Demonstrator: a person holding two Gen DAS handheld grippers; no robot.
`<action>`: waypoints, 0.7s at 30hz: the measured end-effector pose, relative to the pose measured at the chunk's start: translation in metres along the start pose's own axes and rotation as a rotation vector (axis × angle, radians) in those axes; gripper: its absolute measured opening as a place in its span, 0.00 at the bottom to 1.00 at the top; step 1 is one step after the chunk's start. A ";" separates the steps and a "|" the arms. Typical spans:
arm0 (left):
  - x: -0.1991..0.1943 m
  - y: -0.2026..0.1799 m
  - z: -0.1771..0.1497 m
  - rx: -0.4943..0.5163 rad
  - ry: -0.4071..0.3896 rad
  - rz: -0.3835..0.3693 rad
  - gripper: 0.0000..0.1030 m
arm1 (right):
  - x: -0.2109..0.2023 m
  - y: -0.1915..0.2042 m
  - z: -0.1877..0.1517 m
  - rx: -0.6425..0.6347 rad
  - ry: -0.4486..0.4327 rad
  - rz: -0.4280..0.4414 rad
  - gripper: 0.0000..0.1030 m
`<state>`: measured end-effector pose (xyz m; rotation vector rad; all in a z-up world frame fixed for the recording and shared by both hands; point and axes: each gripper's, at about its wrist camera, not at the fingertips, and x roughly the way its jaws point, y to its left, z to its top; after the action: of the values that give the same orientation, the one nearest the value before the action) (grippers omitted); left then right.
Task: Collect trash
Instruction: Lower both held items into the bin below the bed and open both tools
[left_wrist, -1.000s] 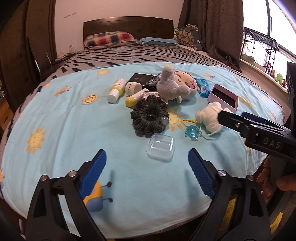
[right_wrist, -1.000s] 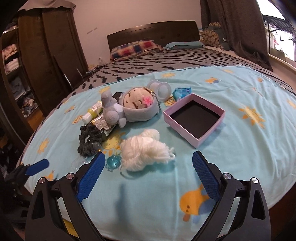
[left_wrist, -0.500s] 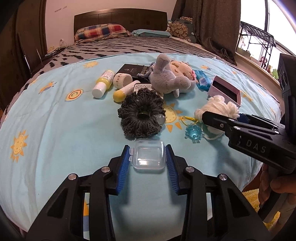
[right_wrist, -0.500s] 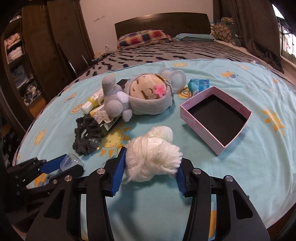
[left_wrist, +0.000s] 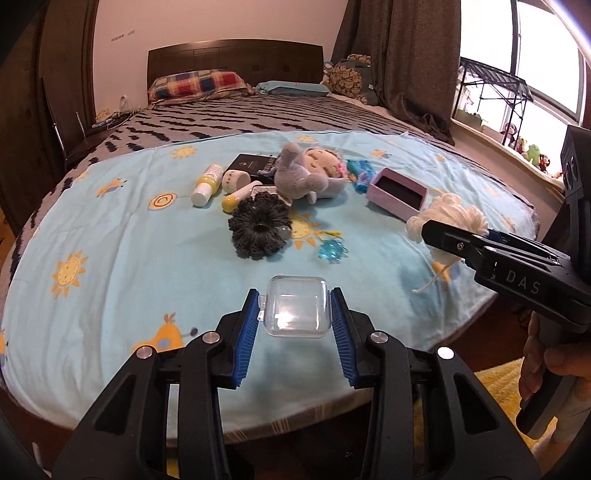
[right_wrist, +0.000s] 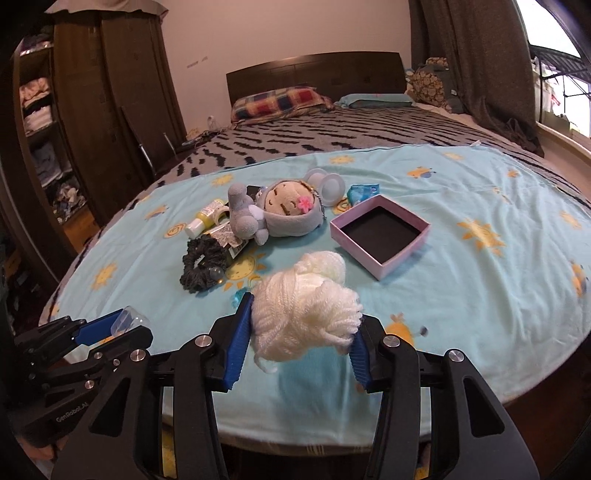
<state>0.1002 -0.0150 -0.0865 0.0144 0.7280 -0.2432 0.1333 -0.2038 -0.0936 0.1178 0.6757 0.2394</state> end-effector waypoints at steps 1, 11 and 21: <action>-0.003 -0.002 -0.002 0.003 -0.002 -0.002 0.36 | -0.007 -0.001 -0.004 0.000 -0.003 -0.002 0.46; -0.022 -0.028 -0.049 0.001 0.034 -0.050 0.36 | -0.042 -0.002 -0.051 0.007 0.041 0.039 0.46; 0.013 -0.035 -0.106 -0.004 0.177 -0.058 0.36 | -0.014 -0.012 -0.110 0.035 0.200 0.007 0.46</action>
<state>0.0323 -0.0417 -0.1720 0.0111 0.9061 -0.2981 0.0554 -0.2158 -0.1726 0.1307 0.8790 0.2477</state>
